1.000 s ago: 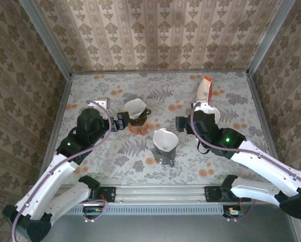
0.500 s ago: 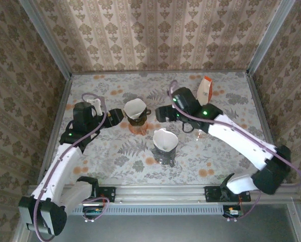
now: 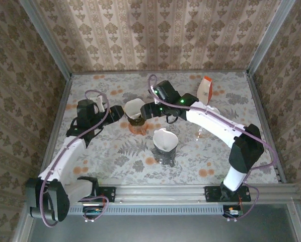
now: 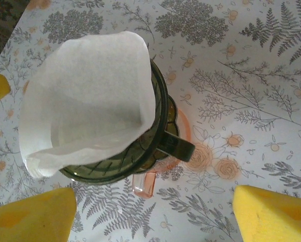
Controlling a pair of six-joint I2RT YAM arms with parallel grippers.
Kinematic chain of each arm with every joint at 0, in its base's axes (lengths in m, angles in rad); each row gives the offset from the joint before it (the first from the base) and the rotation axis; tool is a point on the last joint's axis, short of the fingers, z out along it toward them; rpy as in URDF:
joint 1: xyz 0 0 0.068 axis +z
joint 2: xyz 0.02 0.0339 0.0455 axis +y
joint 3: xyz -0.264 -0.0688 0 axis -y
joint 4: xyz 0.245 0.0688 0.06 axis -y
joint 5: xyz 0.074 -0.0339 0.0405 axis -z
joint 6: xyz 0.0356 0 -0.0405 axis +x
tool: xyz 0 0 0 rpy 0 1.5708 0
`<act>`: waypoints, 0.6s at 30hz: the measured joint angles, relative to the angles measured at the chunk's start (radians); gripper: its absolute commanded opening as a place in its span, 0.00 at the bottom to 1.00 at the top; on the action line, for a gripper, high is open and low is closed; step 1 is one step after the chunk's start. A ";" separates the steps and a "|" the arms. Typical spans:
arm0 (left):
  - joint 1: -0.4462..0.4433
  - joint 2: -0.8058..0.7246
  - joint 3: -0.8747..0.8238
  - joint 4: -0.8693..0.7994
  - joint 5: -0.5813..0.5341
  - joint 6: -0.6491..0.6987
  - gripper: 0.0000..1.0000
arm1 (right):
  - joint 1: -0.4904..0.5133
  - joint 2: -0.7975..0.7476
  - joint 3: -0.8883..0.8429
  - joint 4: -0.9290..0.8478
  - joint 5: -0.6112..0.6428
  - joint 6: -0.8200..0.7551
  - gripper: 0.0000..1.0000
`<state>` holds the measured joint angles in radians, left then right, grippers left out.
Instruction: Place the coffee filter in the dripper
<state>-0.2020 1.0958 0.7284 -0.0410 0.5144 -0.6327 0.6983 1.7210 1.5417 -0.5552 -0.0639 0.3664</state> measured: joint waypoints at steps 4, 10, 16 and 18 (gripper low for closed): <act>0.000 0.033 -0.011 0.055 0.006 -0.023 0.44 | 0.000 0.034 0.038 0.000 0.000 0.002 0.76; -0.001 0.058 -0.024 0.080 0.006 -0.034 0.38 | 0.000 0.089 0.086 0.000 0.004 0.003 0.71; -0.013 0.074 -0.028 0.092 0.006 -0.034 0.34 | 0.000 0.121 0.094 -0.003 0.008 0.003 0.62; -0.015 0.078 -0.034 0.097 0.006 -0.034 0.33 | 0.000 0.127 0.094 -0.003 0.011 0.003 0.59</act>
<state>-0.2173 1.1740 0.6949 0.0555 0.5201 -0.6670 0.6983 1.8481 1.6356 -0.5579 -0.0532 0.3698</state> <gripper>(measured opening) 0.338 0.610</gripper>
